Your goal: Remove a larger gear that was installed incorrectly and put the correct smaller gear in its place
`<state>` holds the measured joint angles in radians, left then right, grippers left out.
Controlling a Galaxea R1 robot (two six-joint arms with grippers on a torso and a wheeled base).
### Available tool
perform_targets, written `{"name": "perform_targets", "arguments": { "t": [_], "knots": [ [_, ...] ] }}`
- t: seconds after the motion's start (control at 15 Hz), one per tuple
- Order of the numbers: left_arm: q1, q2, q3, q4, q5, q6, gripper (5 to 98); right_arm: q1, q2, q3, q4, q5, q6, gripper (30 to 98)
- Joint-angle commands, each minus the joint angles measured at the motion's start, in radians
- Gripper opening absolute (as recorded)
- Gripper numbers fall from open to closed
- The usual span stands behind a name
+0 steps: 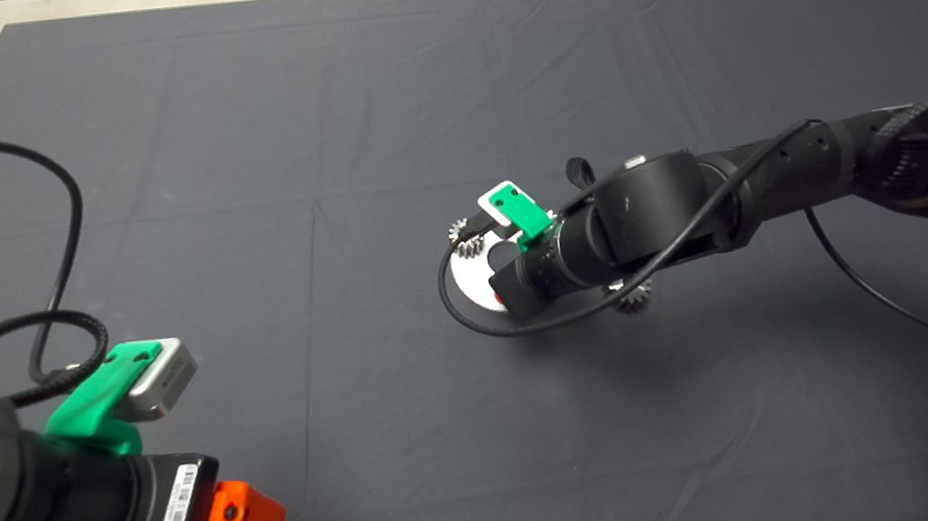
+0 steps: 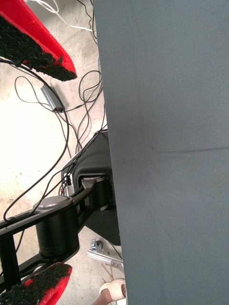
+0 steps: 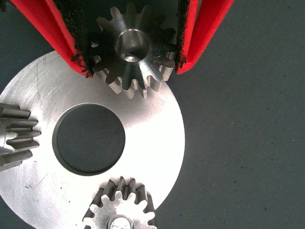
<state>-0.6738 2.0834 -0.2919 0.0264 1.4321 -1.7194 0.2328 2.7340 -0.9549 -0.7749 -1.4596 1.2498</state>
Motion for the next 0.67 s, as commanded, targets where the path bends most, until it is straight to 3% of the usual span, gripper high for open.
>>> {"name": "perform_targets", "arguments": {
  "t": [0.0,0.6],
  "knots": [
    [-0.007,0.001,0.016,-0.016,0.002,-0.006,97.9,0.02,-0.007,-0.002,-0.038,-0.01,-0.003,40.3],
    [-0.007,0.001,0.016,-0.016,0.003,-0.005,97.9,0.017,-0.015,-0.001,-0.048,-0.01,-0.021,40.3]
  ]
}}
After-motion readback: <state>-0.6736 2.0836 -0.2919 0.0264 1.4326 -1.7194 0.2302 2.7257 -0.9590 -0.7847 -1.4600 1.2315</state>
